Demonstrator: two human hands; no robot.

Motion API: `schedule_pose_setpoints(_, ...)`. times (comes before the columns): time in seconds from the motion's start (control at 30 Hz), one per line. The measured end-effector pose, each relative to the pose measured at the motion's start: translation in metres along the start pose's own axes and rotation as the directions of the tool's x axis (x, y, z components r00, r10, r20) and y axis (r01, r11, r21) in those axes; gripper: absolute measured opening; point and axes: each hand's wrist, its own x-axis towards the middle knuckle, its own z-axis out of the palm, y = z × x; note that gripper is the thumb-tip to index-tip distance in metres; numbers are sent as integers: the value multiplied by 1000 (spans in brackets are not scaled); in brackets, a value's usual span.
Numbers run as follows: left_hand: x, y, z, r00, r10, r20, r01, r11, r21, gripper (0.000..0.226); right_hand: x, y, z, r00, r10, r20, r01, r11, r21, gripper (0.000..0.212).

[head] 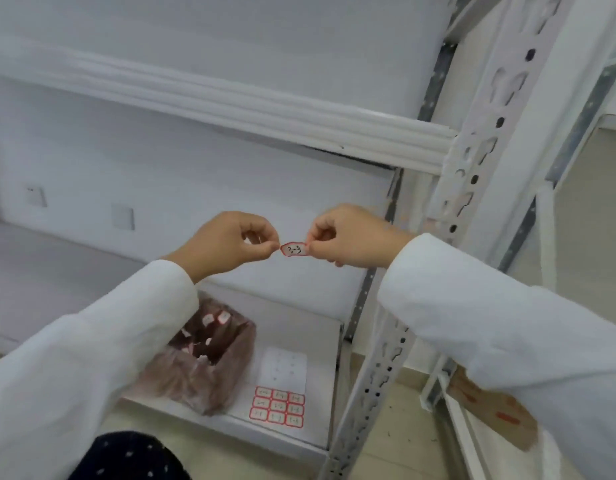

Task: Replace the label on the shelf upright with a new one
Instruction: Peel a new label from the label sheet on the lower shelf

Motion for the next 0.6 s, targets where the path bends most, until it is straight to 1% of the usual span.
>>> schedule_pose_setpoints(0.07,-12,-38,1,991,-133,3,133,991,-11,21,27,0,37,999,-10,51,10,1000,-8,12)
schedule_pose_setpoints(0.13,-21,-71,1,963,-269,4,269,963,-19,16,53,2,74,994,-9,109,12,1000,-25,9)
schedule_pose_setpoints(0.23,-32,-112,8,917,-400,10,400,917,7,13,89,9,127,984,35,177,-30,999,-31,7)
schedule_pose_setpoints(0.3,-38,-134,15,890,-455,-16,455,889,43,8,106,17,158,976,67,206,-63,998,-26,14)
schedule_pose_setpoints(0.33,-41,-145,18,876,-482,-12,481,872,85,9,113,21,173,974,81,214,-77,997,-26,16)
schedule_pose_setpoints(0.4,-48,-163,22,846,-532,-2,522,829,204,13,125,30,199,970,92,226,-89,996,-27,10)
schedule_pose_setpoints(0.47,-54,-178,24,823,-568,1,543,786,296,18,133,37,222,966,94,242,-92,996,-22,8)
schedule_pose_setpoints(0.53,-58,-191,26,800,-600,15,558,752,350,14,139,44,241,960,105,260,-100,995,-30,13)
schedule_pose_setpoints(0.6,-59,-199,32,794,-607,42,548,744,382,10,143,49,252,953,117,280,-114,993,-29,19)
